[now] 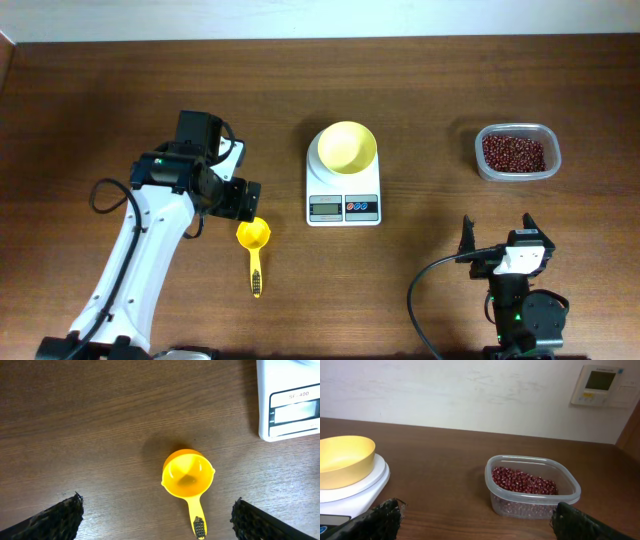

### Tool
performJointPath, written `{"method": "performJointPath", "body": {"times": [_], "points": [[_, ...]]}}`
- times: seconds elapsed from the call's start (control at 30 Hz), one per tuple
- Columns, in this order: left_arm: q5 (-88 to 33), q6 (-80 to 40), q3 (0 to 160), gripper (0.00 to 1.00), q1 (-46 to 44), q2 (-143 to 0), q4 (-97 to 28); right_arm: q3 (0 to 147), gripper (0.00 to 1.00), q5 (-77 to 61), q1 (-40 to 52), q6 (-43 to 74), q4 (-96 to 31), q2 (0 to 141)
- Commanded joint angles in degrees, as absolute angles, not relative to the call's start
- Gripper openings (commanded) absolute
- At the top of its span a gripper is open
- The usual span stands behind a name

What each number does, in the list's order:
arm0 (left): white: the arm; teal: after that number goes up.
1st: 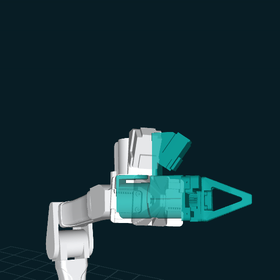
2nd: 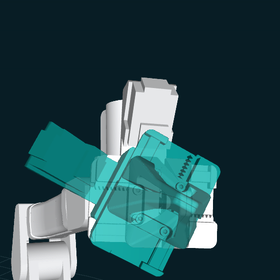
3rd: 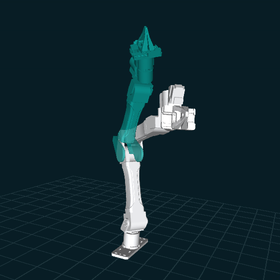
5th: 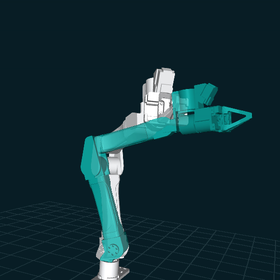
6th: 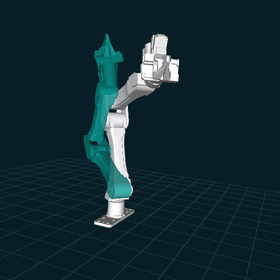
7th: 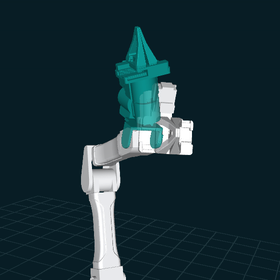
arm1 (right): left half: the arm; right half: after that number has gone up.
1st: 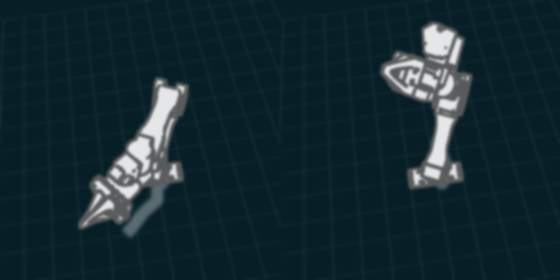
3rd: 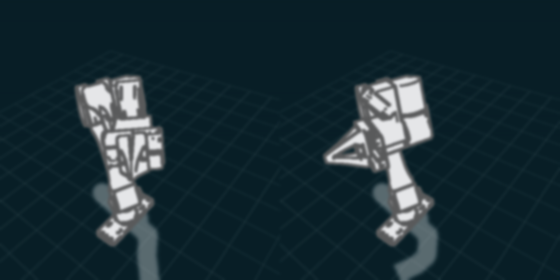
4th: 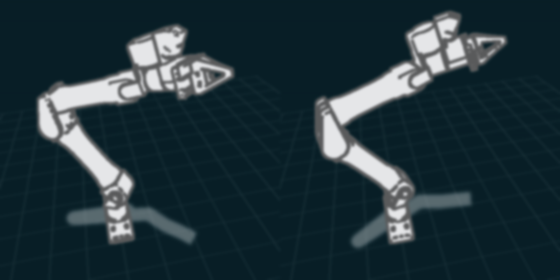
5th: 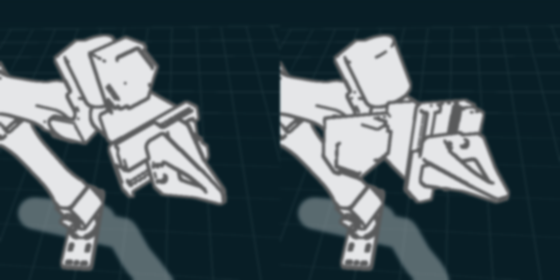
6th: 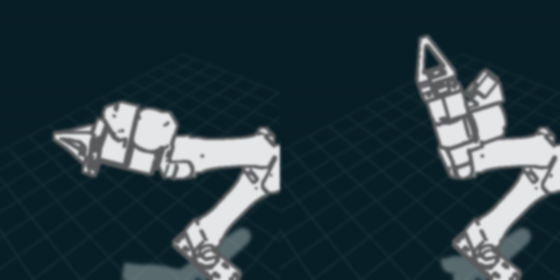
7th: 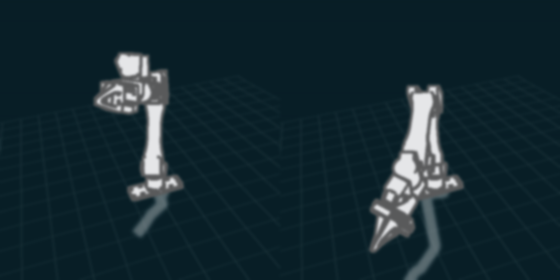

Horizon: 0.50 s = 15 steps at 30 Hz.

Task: Scoop item into bowl and weigh 50g on scale
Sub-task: 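Lower the left gripper onto the yellow scoop handle and grasp it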

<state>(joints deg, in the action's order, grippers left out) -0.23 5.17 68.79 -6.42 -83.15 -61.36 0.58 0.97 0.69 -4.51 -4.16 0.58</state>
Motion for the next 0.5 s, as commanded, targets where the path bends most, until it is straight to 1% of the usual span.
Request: {"method": "performJointPath", "body": {"times": [0.0,0.23,0.47], "points": [[-0.6,5.7,69.8,0.99,-6.6,-83.4,-61.4,0.3,0.99,0.7,1.1,-4.4,-4.6,0.2],[-1.7,5.7,68.3,0.99,-6.6,-83.4,-63.0,0.3,0.99,0.7,1.1,-4.4,-4.6,0.2],[-1.7,5.6,58.8,0.99,-6.6,-83.4,-57.4,0.3,0.99,0.7,1.1,-4.4,-4.6,0.2]]}}
